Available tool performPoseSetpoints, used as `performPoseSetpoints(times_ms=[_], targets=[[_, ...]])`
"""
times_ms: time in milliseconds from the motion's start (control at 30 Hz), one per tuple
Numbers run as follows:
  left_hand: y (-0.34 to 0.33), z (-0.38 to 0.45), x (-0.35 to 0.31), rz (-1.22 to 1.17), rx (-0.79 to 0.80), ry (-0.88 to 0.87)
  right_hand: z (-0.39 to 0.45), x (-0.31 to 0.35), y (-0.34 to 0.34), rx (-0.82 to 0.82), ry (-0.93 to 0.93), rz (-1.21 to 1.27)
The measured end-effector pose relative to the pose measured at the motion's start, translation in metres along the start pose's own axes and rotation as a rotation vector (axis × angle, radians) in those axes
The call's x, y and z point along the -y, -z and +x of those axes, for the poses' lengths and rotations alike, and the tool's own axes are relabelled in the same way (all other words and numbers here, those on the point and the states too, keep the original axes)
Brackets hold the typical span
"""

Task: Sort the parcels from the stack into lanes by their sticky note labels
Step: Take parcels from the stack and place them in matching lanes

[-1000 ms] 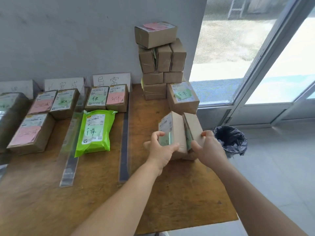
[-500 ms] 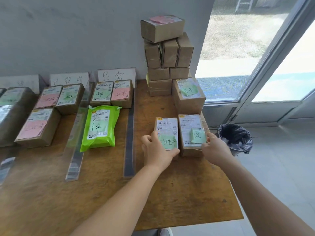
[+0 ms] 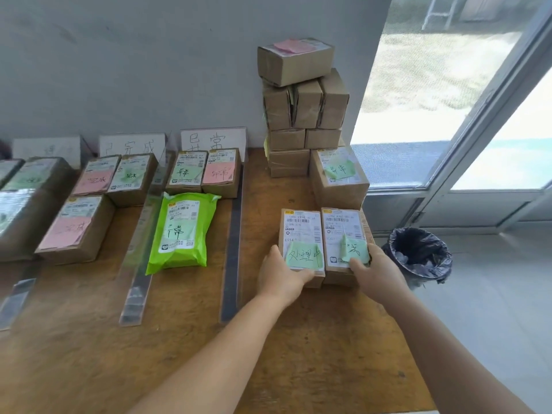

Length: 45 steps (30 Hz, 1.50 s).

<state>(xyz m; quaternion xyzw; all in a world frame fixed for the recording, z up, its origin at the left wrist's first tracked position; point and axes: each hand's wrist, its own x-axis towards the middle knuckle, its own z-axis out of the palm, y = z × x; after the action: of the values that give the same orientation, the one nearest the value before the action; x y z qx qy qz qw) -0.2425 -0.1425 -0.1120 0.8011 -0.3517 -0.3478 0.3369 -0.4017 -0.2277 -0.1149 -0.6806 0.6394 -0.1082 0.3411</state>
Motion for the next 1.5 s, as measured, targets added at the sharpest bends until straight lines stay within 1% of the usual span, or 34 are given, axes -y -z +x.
performPoseSetpoints(times_ms=[133, 400, 567, 667, 767, 867, 1000, 1167, 1300, 1367, 1500], targets=[[0.011, 0.0, -0.013, -0.066, -0.052, -0.059, -0.001, 0.011, 0.014, -0.065, 0.102, 0.105], [0.053, -0.007, -0.029, -0.161, -0.226, -0.168, -0.015, 0.049, 0.033, -0.071, 0.218, 0.296], [0.089, -0.015, -0.024, -0.261, -0.264, -0.191, -0.016, 0.08, 0.031, -0.032, 0.252, 0.278], [0.114, -0.019, -0.019, -0.318, -0.292, -0.187, -0.019, 0.1, 0.023, 0.016, 0.297, 0.389], [0.141, -0.022, -0.01, -0.37, -0.321, -0.189, -0.024, 0.124, 0.012, 0.071, 0.315, 0.448], [0.175, -0.026, 0.004, -0.416, -0.327, -0.165, -0.035, 0.153, -0.004, 0.096, 0.338, 0.44], [0.228, -0.028, 0.033, -0.504, -0.322, -0.142, -0.053, 0.194, -0.038, 0.148, 0.413, 0.445], [0.298, -0.03, 0.081, -0.564, -0.334, -0.124, -0.086, 0.251, -0.095, 0.198, 0.416, 0.484], [0.352, -0.033, 0.121, -0.603, -0.344, -0.07, -0.114, 0.291, -0.146, 0.185, 0.381, 0.508], [0.375, -0.033, 0.139, -0.583, -0.367, -0.051, -0.127, 0.308, -0.17, 0.171, 0.355, 0.512], [0.41, -0.033, 0.167, -0.578, -0.402, 0.0, -0.144, 0.333, -0.207, 0.092, 0.329, 0.452]])
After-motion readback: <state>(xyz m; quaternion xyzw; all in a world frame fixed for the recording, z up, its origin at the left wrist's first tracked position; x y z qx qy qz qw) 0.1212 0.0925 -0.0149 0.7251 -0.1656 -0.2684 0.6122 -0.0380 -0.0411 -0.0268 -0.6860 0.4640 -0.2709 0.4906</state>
